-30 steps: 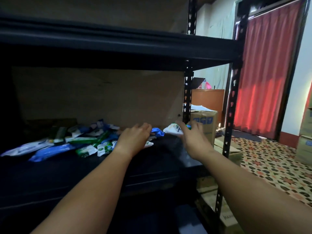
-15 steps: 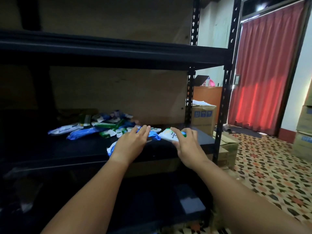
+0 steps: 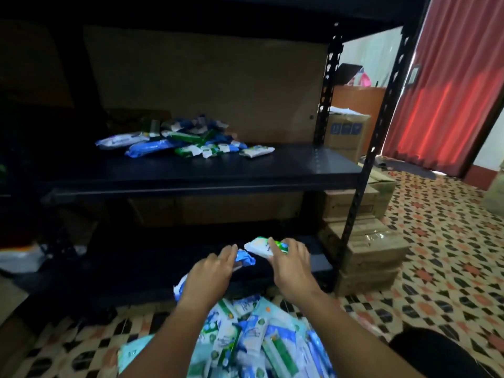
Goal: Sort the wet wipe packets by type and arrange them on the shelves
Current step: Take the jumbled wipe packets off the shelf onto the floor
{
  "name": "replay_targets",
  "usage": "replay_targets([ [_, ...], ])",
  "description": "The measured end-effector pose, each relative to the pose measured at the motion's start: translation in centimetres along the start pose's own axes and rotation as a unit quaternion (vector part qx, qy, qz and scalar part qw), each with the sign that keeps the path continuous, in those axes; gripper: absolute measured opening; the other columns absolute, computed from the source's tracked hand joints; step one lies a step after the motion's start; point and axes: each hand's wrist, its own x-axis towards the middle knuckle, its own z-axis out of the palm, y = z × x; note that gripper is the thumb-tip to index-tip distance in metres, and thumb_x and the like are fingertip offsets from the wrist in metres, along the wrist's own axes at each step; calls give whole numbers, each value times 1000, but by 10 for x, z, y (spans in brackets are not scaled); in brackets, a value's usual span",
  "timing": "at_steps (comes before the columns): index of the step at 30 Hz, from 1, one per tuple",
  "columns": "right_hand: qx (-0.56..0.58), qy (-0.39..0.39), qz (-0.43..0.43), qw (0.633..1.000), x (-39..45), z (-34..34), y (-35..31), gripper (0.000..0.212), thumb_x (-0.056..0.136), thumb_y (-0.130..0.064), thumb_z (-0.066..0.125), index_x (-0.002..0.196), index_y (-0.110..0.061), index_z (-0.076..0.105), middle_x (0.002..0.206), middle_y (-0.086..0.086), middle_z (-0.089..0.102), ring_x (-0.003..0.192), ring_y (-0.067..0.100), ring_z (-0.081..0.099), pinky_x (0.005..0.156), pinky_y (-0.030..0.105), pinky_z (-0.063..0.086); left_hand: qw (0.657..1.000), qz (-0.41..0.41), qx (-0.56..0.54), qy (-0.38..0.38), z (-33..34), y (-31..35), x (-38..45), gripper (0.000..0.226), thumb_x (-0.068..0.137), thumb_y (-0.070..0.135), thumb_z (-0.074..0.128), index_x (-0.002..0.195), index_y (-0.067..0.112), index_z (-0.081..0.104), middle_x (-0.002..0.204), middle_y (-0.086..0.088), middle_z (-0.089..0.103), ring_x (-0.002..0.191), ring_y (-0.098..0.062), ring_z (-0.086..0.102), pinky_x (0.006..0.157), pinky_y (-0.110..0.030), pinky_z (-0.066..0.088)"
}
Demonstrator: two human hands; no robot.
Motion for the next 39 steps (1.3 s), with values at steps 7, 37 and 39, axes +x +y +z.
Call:
replay_targets([
  [7, -16, -131, 10, 991, -45, 73, -1, 49, 110, -34, 29, 158, -27, 24, 147, 13, 31, 132, 32, 29, 108, 40, 25, 981, -62, -33, -179, 55, 23, -67, 74, 34, 6, 94, 105, 8, 78, 81, -4, 71, 40, -23, 55, 29, -24, 29],
  [37, 68, -232, 194, 951, -103, 177, 34, 47, 108, -35, 33, 154, -24, 34, 150, 17, 37, 134, 37, 33, 112, 43, 27, 891, -175, -170, -384, 141, 51, -129, 69, 106, 36, 24, 158, 22, -17, 168, 1, -14, 155, -24, -14, 123, -55, -4],
  [39, 68, -220, 192, 954, -97, 175, 34, 44, 108, -32, 34, 151, -22, 38, 147, 17, 40, 130, 36, 35, 109, 43, 30, 902, -178, -138, -369, 139, 43, -122, 72, 103, 26, 40, 161, 21, -2, 169, -1, 4, 156, -25, 0, 125, -51, 1],
])
